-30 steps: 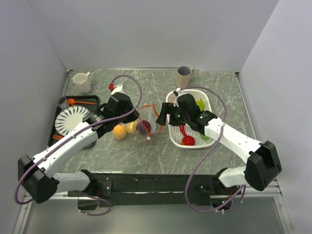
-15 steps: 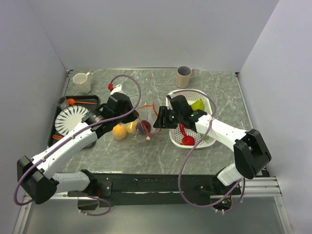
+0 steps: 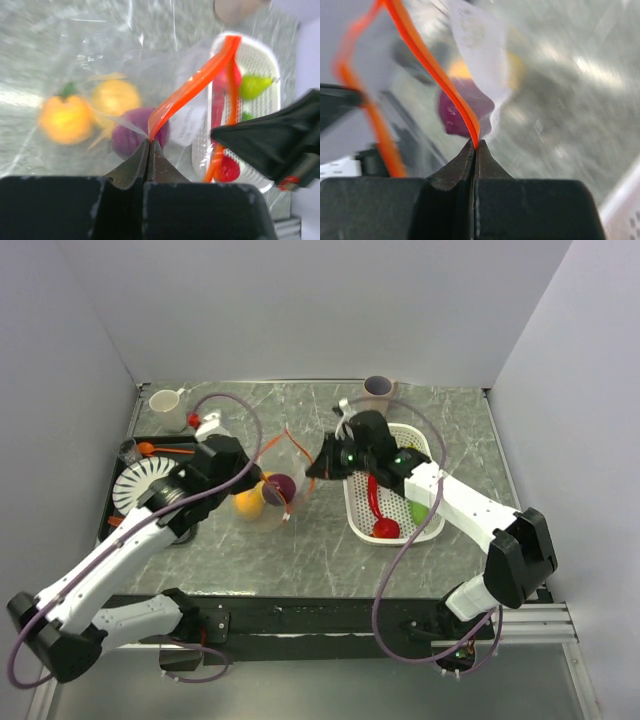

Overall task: Place the food in the zip-top bag and seal the zipper
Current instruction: Adjust the zipper food storage bag at the center of the board.

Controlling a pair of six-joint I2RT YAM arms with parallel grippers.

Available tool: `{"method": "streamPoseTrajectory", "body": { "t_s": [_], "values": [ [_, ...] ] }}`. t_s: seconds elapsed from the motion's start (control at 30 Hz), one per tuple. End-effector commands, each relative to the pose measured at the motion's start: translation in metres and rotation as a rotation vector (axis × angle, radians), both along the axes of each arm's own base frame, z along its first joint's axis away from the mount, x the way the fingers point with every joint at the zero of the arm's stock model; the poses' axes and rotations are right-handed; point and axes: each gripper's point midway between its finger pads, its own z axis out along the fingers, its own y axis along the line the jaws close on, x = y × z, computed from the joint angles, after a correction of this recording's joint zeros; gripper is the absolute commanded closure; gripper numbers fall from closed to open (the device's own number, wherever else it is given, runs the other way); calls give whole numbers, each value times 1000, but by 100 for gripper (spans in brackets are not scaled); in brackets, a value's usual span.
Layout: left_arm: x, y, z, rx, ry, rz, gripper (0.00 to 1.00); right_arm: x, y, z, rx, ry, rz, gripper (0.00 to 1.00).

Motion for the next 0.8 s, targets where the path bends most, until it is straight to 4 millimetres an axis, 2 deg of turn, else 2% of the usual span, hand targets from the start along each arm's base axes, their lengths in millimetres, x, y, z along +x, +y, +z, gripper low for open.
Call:
{"method": "streamPoseTrajectory", "body": {
  "t_s": [0.0, 0.03, 0.1, 0.13, 0.17, 0.27, 0.4, 0.5, 0.57, 0.63, 0.77],
  "values": [
    [-8, 45, 72, -76, -177, 173, 99, -8, 18, 115, 158, -269, 112, 100],
    [-12, 52, 79, -81, -197, 192, 99, -9, 20, 130, 181, -302, 130, 100],
    [-15, 67, 91, -52, -247, 219, 99, 0, 23, 126, 161, -293, 104, 100],
    [-14, 71, 89, -32, -240, 229, 99, 2, 24, 125, 138, -268, 103, 100],
    [-10, 76, 74, 16, -188, 252, 99, 8, 28, 110, 103, -244, 116, 100],
    [-5, 74, 61, 46, -127, 261, 99, 4, 37, 100, 100, -201, 146, 100],
    [2, 55, 53, 5, -135, 184, 99, 5, 40, 84, 90, -176, 131, 97],
    [5, 47, 46, 6, -102, 151, 99, 12, 36, 48, 1, -103, 93, 94],
    [9, 37, 42, 18, -95, 102, 99, 17, 30, 16, -87, -37, 64, 93],
    [9, 26, 42, 7, -71, 54, 99, 15, 25, -8, -129, 6, 44, 92],
    [17, 9, 28, 9, -38, -6, 99, 12, 20, -30, -135, 48, 11, 90]
  ]
}}
